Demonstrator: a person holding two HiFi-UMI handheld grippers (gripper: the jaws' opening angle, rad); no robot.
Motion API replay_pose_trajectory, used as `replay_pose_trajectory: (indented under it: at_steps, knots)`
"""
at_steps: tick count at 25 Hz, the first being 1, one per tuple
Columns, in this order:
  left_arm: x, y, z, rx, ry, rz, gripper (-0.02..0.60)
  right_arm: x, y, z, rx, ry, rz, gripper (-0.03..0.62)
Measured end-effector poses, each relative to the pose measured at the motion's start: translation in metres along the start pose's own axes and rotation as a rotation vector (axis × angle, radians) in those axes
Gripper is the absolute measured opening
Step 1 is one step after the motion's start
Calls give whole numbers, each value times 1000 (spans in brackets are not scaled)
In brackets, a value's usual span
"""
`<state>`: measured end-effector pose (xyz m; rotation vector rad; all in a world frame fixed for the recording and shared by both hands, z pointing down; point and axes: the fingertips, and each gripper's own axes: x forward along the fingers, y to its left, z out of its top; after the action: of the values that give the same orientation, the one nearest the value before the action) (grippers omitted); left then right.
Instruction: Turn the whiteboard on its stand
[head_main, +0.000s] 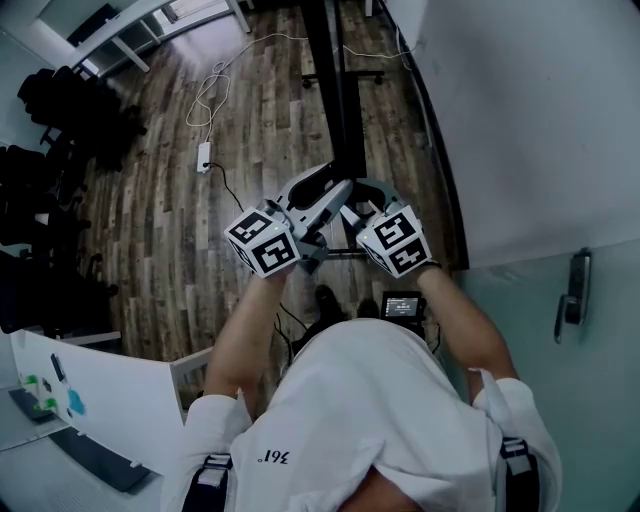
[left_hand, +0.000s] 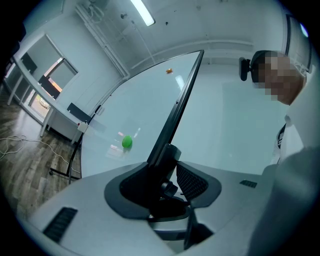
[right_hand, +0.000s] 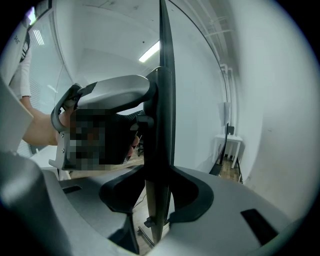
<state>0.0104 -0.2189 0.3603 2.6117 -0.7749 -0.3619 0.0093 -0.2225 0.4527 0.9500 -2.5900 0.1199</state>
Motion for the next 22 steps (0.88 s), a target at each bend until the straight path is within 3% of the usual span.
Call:
replay_pose_trajectory:
  at_steps: [11,22]
  knots:
    - [-8,-21,-13,14,-10,40,178,-19,14,-11,-6,-10,25,170]
    - [-18,-38,-20,14,3,15,176,-34,28,-16,-7,-3,24,170]
